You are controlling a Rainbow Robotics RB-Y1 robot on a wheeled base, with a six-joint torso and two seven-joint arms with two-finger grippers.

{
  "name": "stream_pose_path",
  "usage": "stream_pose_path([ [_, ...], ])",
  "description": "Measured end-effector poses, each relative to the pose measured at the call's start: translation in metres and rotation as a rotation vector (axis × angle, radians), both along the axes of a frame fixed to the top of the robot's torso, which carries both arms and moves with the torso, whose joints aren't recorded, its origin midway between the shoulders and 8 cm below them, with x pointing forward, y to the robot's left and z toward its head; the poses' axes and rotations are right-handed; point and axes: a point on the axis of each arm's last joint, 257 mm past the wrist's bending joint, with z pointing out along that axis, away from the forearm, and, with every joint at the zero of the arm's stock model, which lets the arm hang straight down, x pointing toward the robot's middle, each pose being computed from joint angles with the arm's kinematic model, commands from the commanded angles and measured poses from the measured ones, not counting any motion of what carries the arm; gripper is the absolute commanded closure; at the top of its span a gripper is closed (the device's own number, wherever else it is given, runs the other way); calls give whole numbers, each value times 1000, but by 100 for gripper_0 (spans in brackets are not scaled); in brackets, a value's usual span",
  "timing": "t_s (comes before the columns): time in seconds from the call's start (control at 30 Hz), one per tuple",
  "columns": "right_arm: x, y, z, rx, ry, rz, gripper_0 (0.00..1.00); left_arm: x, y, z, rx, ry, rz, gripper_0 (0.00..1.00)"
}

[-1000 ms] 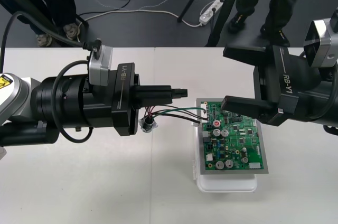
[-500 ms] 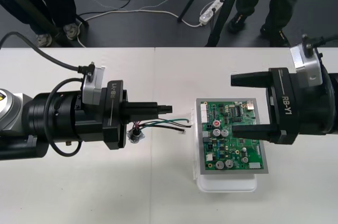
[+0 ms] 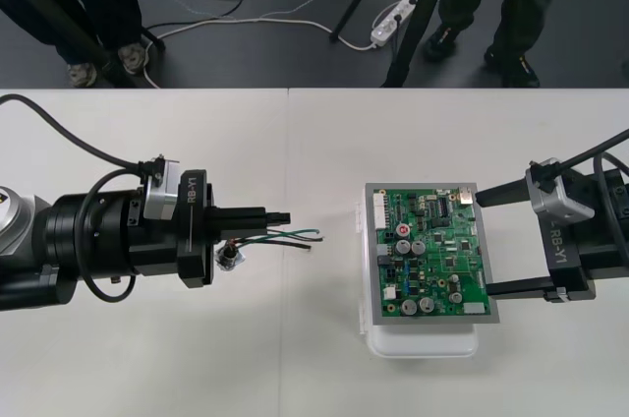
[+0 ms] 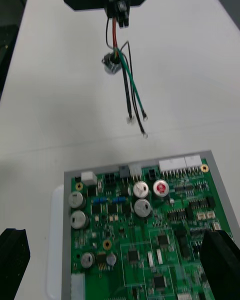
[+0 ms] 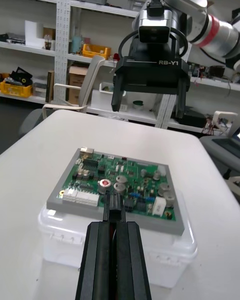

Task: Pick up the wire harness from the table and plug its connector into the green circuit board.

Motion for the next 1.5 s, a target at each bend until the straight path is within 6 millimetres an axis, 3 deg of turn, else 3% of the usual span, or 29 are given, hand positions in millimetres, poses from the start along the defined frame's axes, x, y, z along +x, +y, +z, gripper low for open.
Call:
stream_pose_path([
  [0.33,17,-64,-47,-305,-26,-75,0,5,23,-33,35,-48,-9,100],
  [0.7,40,-118,-69,-523,-76,-178,0,2,29,-72,-11,51,-31,100],
  [1.23,38,-137,-120,-619,4,-192,0,12,6,-119,17,-6,-48,100],
  [1.5,38,-141,-126,-631,14,-198,0,20,-12,-131,26,7,-54,100],
])
